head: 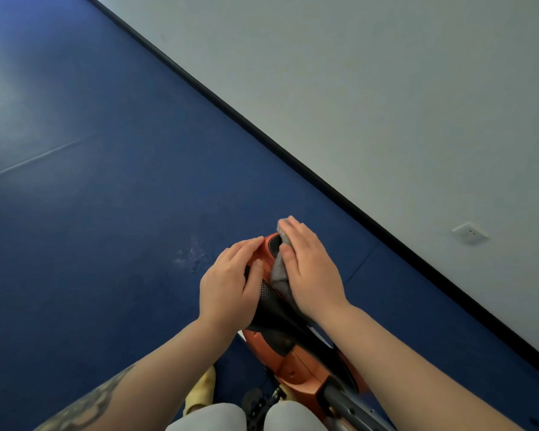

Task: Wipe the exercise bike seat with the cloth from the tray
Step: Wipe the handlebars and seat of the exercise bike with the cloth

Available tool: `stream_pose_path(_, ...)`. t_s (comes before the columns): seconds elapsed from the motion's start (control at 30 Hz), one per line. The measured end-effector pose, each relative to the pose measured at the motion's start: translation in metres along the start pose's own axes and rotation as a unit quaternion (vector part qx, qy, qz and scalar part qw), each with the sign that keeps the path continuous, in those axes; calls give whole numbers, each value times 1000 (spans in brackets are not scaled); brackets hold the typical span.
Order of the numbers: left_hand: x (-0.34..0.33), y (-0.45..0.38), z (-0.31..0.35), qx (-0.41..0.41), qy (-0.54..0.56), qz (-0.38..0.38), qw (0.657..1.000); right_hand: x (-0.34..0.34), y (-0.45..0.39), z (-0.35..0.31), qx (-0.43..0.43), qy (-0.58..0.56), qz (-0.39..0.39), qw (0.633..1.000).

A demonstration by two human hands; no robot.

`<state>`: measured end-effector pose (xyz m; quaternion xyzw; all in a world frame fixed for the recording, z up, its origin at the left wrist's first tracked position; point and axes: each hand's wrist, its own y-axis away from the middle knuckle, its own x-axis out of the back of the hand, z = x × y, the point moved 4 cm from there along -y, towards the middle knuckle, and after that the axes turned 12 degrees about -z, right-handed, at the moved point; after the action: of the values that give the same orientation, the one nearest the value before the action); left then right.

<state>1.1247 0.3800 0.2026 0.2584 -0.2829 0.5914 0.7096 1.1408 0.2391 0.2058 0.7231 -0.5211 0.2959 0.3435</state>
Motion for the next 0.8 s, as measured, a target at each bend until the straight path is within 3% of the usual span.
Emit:
stream_pose_path(0.07, 0, 0, -1, -3, 4, -2, 1000, -5, 18, -4, 81, 113, -24, 990)
stream_pose_path(0.17, -1, -1, 0, -1, 6, -11, 1000, -5, 47, 6, 116, 109, -59, 985)
stream_pose_path(0.3, 0, -2, 2, -6, 0, -4, 1000, -4, 15, 6, 49, 38, -34, 997)
stream_pose_path(0.4, 0, -1, 0, -5, 18, 9, 1000, -7, -12, -9, -42, 86, 16, 995)
stream_pose_path(0.47, 0, 1, -3, 16, 68, 12, 997, -9, 1, -18, -12, 130, 34, 991)
stream_pose_path(0.6, -1, 1, -9, 75, 145, 3, 987, -19, 54, -10, 68, 174, -39, 982)
stream_pose_path(0.8, -1, 0, -11, 85, 181, 13, 980, -12, 14, -23, 40, 165, -21, 985)
